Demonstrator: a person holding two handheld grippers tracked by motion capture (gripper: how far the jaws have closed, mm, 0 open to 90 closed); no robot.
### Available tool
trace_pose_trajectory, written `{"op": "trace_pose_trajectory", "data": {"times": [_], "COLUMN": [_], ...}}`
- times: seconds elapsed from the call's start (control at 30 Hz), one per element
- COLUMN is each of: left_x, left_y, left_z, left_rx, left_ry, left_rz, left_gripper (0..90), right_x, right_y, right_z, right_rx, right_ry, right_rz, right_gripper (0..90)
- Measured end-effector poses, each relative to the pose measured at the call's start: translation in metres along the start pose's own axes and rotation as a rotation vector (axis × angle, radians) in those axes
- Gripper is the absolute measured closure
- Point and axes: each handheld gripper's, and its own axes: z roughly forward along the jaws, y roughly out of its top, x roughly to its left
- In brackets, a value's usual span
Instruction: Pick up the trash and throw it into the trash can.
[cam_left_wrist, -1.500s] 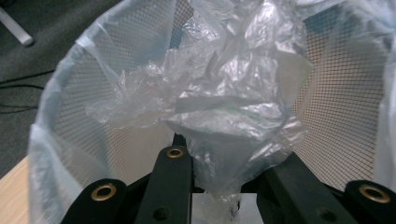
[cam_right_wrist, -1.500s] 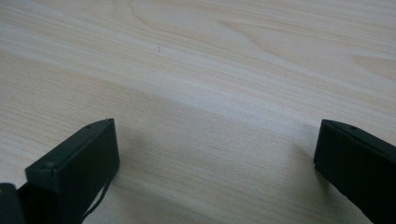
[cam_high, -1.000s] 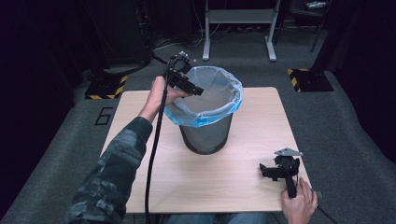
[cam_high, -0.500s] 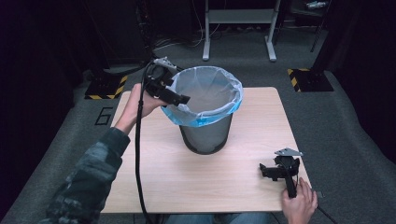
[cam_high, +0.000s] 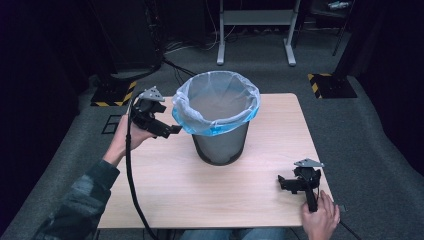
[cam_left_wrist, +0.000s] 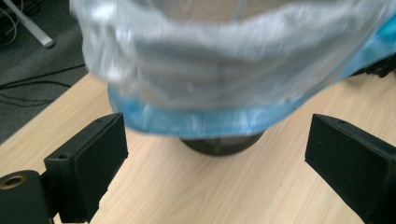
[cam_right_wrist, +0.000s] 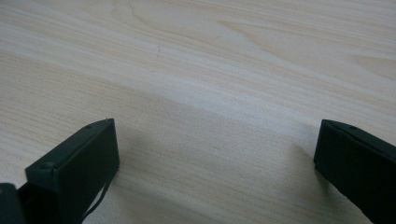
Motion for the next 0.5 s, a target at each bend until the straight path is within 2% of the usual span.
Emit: {"op": "trace_pose_trajectory", "data": {"times": [0.23,0.27,0.3,0.33,0.43,0.5], "left_x": [0.004,0.004,0.005,0.005,0.004,0.004], "left_y": [-0.043,-0.043,-0.054,-0.054,-0.072,-0.090], "left_z": [0.016,0.016,0.022,0.022,0.030,0.038], "left_rx": [0.023,0.023,0.031,0.031,0.040,0.049], "left_ry": [-0.005,-0.005,-0.009,-0.009,-0.009,-0.013], "left_rz": [-0.053,-0.053,-0.062,-0.062,-0.072,-0.088], "left_gripper": [5.6,5.6,5.6,5.6,5.6,5.6], "right_x": [0.000,0.000,0.000,0.000,0.000,0.000], "right_y": [0.000,0.000,0.000,0.000,0.000,0.000], "right_z": [0.000,0.000,0.000,0.000,0.000,0.000], "right_rx": [0.000,-0.001,-0.001,-0.001,-0.001,0.000], "right_ry": [0.000,0.000,0.000,0.000,-0.001,-0.001], "right_rz": [0.000,-0.001,-0.001,-0.001,0.000,0.001], "right_gripper": [0.0,0.0,0.0,0.0,0.0,0.0]}}
